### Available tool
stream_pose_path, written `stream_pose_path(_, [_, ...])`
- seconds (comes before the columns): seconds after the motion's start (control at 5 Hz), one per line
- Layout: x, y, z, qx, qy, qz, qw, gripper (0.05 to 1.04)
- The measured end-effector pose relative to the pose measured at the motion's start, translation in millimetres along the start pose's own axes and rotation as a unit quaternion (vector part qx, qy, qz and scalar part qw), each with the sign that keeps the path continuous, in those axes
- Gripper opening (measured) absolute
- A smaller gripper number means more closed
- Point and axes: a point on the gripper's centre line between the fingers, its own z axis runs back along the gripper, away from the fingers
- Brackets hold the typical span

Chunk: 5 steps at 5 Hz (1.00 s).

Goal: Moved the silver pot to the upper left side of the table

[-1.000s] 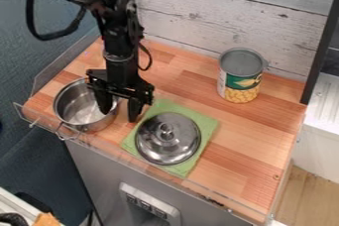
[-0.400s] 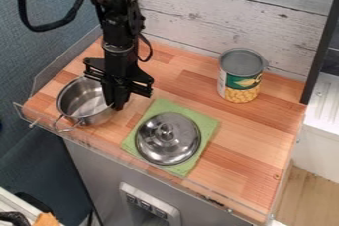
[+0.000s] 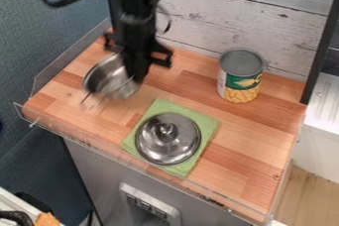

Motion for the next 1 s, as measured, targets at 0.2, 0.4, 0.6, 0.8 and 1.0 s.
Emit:
stream_pose_path(0.2, [21.1, -7.5, -14.6, 0.002, 0.009, -0.006, 0.9999, 0.063])
stream_pose_path(0.4, [38.0, -10.2, -26.8, 0.008, 0.016, -0.011, 0.9998, 0.062])
stream_pose_path(0.6, [48.2, -12.0, -40.0, 0.008, 0.023, -0.012, 0.9996, 0.062])
stream_pose_path(0.8, [51.2, -13.6, -45.5, 0.008, 0.029, -0.013, 0.9995, 0.078])
stream_pose_path(1.0, [50.1, -18.4, -45.5, -0.007, 0.031, -0.019, 0.9993, 0.231])
